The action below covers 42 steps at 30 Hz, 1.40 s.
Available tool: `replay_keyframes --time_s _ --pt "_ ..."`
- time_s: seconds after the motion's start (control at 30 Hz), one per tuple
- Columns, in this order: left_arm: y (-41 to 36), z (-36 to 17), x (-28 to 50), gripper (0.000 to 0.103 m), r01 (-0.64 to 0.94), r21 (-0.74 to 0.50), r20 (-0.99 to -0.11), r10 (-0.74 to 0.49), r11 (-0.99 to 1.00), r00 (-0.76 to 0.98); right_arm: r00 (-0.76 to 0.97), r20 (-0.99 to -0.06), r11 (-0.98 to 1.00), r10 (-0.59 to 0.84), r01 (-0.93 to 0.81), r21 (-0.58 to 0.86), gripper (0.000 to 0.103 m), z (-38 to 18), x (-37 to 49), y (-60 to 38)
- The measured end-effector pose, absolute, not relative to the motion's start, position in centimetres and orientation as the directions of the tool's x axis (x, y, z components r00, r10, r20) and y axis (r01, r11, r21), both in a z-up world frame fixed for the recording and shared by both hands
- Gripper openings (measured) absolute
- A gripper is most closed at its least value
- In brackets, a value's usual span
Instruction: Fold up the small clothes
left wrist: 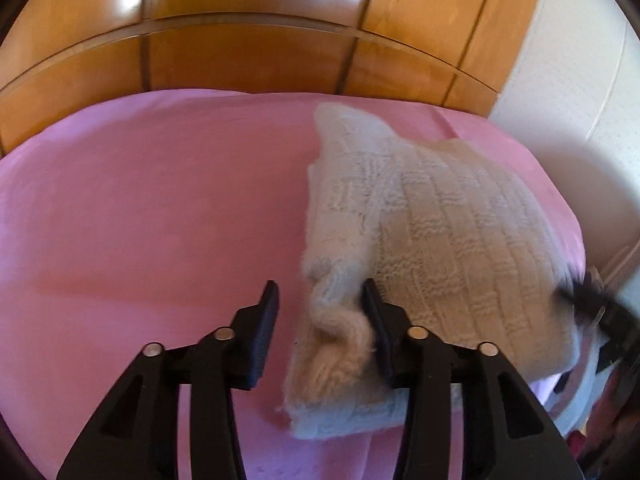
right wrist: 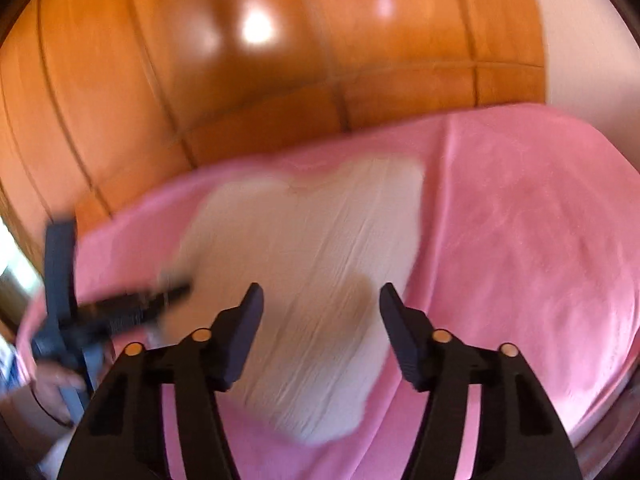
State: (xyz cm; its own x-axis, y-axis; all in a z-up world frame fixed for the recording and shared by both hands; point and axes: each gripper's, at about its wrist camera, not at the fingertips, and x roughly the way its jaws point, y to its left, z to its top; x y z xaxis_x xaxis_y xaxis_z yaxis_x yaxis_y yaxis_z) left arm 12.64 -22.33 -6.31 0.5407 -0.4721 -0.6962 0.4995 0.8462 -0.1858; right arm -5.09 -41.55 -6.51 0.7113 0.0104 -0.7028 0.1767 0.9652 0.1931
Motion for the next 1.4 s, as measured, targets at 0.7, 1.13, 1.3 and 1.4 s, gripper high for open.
replay_keyframes --time_s 0.7,1.13,1.3,1.4 --pt "-18.8 -1.0 4.9 0.093 0.368 -0.032 -0.565 -0.321 0.929 0.76 0.735 -0.609 0.89 -0.3 0.445 0.098 0.101 -1.1 -10.3 -37.4" --pt "-18.7 -0.6 3.7 0.093 0.353 -0.029 -0.552 -0.31 0.935 0.774 0.736 -0.595 0.895 -0.322 0.442 0.064 0.101 -1.7 -10.6 -36.1" --pt "-18.9 -0.5 3.5 0.093 0.353 -0.023 -0.548 -0.307 0.935 0.778 0.739 -0.589 0.895 -0.328 0.442 0.057 0.101 -1.6 -10.6 -36.1" --pt "-19.0 -0.5 3.4 0.096 0.35 -0.013 -0.547 -0.3 0.936 0.781 0.738 -0.594 0.896 -0.321 0.44 0.062 0.101 -1.6 -10.4 -36.2"
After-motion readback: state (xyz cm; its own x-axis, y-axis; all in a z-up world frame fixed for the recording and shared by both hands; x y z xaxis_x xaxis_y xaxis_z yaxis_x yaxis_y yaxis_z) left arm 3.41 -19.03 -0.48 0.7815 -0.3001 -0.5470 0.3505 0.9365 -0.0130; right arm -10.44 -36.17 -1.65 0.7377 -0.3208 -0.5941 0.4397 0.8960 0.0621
